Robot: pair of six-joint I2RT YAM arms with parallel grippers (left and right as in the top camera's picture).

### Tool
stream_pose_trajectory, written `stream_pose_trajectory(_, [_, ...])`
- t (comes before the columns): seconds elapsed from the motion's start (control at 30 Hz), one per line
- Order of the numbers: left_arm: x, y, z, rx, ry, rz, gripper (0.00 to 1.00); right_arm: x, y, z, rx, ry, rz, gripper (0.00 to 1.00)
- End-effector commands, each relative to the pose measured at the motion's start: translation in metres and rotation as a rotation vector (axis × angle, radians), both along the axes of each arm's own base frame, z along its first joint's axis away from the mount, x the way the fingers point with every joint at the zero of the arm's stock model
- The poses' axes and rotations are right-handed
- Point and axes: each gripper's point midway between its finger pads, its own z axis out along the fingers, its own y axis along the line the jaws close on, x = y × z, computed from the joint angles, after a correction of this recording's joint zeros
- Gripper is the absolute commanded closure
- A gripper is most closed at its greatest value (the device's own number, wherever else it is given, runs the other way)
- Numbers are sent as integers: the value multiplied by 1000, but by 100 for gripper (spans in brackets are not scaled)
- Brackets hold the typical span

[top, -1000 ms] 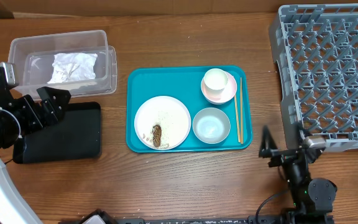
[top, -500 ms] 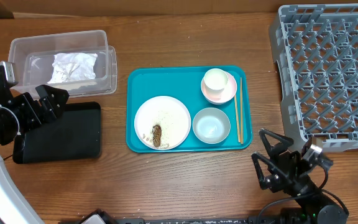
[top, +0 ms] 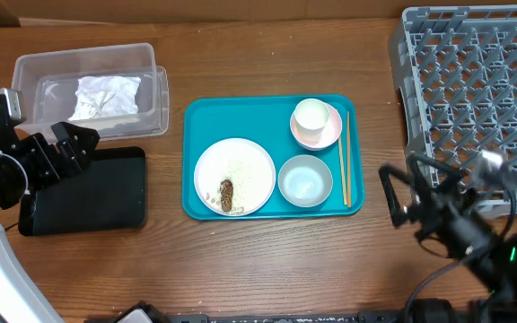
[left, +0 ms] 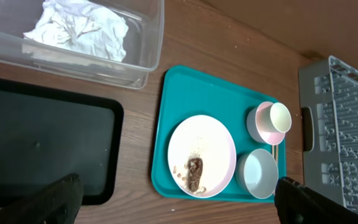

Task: Sort waste into correct bins and load items into the dishwasher
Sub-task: 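Reach the right gripper to the white cup and grasp it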

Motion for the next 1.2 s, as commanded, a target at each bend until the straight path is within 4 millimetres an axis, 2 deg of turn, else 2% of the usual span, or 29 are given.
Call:
stream_pose_trajectory(0.0, [1,2,1,17,-6,-8,0,31,-5,17,-220,33,7,0])
stream_pose_trajectory(0.07, [0,2,1,16,-6,-8,0,46,-10,13,-293,136,9,0])
stream_pose_trajectory(0.23, [0,2,1,16,-6,-8,0,77,-37,-8,-473,442,-78,0])
stream_pose_trajectory(0.33, [1,2,1,17,-6,-8,0,93,-38,-17,-550,550,-90,0])
stream_pose_trajectory(0.53, [0,2,1,16,-6,-8,0,127,11,-39,-650,561,38,0])
stream_pose_trajectory(0.63, [1,2,1,17,-6,-8,0,144,31,-64,-753,572,43,0])
stream_pose_trajectory(0.8, [1,2,1,17,-6,-8,0,173,45,-114,-943,623,-9,0])
stream_pose_trajectory(0.93, [1,2,1,17,-6,-8,0,187,81,-141,-880,631,102,0])
stream_pose_trajectory(1.1, [0,2,1,16,-6,-8,0,207,115,-171,-791,629,208,0])
stream_pose_trajectory(1.17, [1,2,1,17,-6,-8,0,217,117,-186,-782,654,183,0])
